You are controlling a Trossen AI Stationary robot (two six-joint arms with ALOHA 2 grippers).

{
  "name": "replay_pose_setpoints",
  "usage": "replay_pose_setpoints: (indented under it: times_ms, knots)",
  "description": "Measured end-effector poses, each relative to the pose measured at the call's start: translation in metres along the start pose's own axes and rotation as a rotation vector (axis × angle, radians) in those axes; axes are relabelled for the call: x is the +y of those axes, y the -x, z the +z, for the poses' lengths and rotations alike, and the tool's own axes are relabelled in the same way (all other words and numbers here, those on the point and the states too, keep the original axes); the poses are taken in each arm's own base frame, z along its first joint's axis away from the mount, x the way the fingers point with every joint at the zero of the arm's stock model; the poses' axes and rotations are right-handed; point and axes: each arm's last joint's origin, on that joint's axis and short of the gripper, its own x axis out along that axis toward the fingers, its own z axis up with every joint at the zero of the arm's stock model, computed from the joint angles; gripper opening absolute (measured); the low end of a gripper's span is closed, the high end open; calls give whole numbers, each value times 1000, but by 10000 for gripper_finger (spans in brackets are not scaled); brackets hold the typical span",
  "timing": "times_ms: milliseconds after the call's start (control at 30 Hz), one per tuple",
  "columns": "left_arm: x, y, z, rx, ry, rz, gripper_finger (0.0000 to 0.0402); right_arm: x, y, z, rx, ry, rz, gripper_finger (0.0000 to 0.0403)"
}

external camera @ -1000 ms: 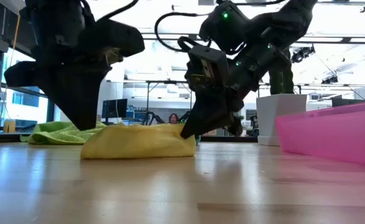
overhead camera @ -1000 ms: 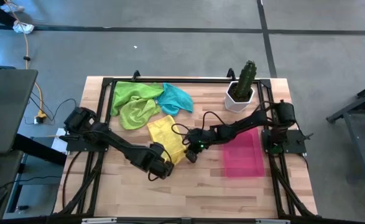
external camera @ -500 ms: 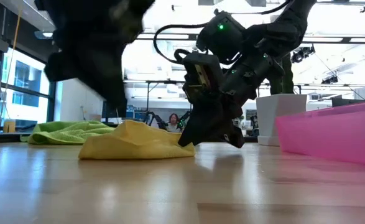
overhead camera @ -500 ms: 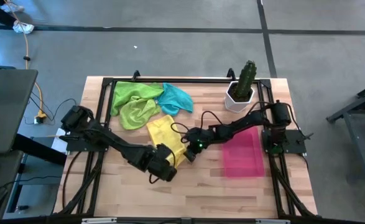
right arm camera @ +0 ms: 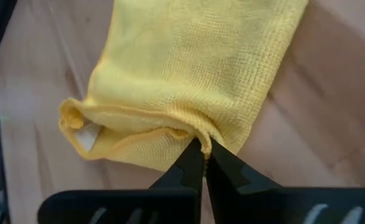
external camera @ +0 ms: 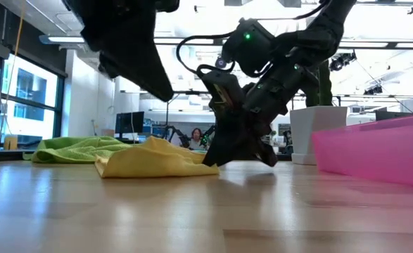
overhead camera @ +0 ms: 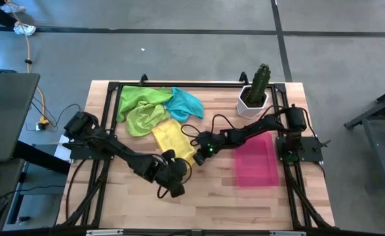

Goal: Roll microfiber towels into tight, uniform cylinder then place into a basket
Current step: Roll the yellow microfiber towel

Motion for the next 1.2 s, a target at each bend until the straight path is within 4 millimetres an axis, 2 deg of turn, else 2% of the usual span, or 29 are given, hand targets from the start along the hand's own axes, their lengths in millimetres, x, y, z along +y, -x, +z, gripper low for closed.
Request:
replay_pose_setpoints:
  times_ms: [233, 467, 633, 900, 1200]
  knots:
    - [-2, -7, -9, 96, -291, -74, 62, -3, 0, 3, -28, -6, -27, 0]
    - [-2, -9, -9, 104, -352, -73, 107, -2, 0, 2, -30, -11, -26, 0]
    - [-2, -15, -12, 152, -416, -150, 134, -2, 0, 2, -29, -10, -26, 0]
    - [1, -36, -21, 168, -538, -17, 138, -2, 0, 2, -28, 4, -27, 0]
    - [10, -38, -21, 185, -540, 99, 136, -2, 0, 2, -28, 8, -29, 0]
